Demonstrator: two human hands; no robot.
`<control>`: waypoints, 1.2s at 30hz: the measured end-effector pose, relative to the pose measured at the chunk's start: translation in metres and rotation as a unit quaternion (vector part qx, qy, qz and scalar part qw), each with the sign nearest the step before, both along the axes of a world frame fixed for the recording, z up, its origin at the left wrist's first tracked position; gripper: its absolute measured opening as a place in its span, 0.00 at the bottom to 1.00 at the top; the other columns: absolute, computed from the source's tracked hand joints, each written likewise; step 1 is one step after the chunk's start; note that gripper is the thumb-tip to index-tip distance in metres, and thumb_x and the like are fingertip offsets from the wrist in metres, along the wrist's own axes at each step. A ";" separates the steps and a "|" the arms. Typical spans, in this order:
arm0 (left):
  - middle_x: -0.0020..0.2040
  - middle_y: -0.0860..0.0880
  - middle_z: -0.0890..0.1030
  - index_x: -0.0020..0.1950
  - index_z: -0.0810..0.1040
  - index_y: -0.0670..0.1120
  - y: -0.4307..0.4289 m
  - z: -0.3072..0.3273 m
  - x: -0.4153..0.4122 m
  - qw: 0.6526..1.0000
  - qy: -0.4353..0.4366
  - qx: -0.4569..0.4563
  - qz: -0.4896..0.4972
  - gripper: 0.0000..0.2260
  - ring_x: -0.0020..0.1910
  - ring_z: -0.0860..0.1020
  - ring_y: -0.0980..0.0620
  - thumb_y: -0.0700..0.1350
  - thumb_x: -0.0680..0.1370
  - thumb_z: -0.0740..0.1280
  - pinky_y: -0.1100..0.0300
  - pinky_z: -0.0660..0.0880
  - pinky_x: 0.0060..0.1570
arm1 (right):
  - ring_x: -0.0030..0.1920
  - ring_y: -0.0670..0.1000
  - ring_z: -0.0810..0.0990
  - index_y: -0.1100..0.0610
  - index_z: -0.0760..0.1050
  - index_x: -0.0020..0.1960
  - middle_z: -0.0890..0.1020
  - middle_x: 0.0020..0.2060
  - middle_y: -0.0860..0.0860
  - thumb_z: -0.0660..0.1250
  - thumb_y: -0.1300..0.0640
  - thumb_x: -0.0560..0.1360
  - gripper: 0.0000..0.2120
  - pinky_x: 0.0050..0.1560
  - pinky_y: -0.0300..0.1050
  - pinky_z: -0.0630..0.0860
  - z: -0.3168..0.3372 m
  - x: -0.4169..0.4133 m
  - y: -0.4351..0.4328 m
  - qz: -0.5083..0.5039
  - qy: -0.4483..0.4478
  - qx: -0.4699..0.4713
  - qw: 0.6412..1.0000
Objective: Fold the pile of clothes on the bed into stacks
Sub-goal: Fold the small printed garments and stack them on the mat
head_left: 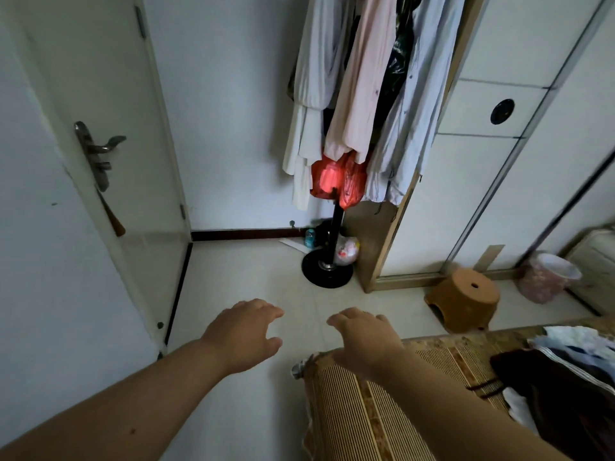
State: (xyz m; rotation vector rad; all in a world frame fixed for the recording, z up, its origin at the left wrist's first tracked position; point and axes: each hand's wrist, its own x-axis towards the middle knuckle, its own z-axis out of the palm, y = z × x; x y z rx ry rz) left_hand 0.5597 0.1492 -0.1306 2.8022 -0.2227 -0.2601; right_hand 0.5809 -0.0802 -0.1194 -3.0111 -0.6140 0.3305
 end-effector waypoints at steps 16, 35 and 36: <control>0.72 0.53 0.69 0.74 0.65 0.58 0.053 0.011 0.318 0.985 -0.006 0.025 -0.169 0.25 0.67 0.68 0.52 0.59 0.77 0.62 0.56 0.67 0.65 | 0.70 0.52 0.68 0.46 0.63 0.74 0.68 0.72 0.48 0.67 0.45 0.76 0.29 0.71 0.58 0.63 -0.012 0.257 0.063 -0.207 -0.016 0.035 0.977; 0.73 0.49 0.66 0.74 0.67 0.53 -0.209 0.013 0.614 0.909 -0.050 0.031 -0.413 0.26 0.72 0.63 0.47 0.53 0.76 0.64 0.54 0.63 0.67 | 0.69 0.52 0.69 0.45 0.66 0.71 0.68 0.72 0.47 0.67 0.44 0.75 0.26 0.69 0.60 0.64 0.002 0.481 -0.144 -0.398 -0.046 0.033 0.916; 0.73 0.50 0.66 0.73 0.67 0.53 -0.227 0.013 0.623 0.902 -0.048 0.030 -0.427 0.26 0.72 0.64 0.47 0.54 0.75 0.64 0.54 0.64 0.67 | 0.69 0.52 0.69 0.45 0.67 0.71 0.68 0.72 0.47 0.67 0.44 0.75 0.26 0.69 0.59 0.64 0.003 0.484 -0.157 -0.409 -0.047 0.034 0.910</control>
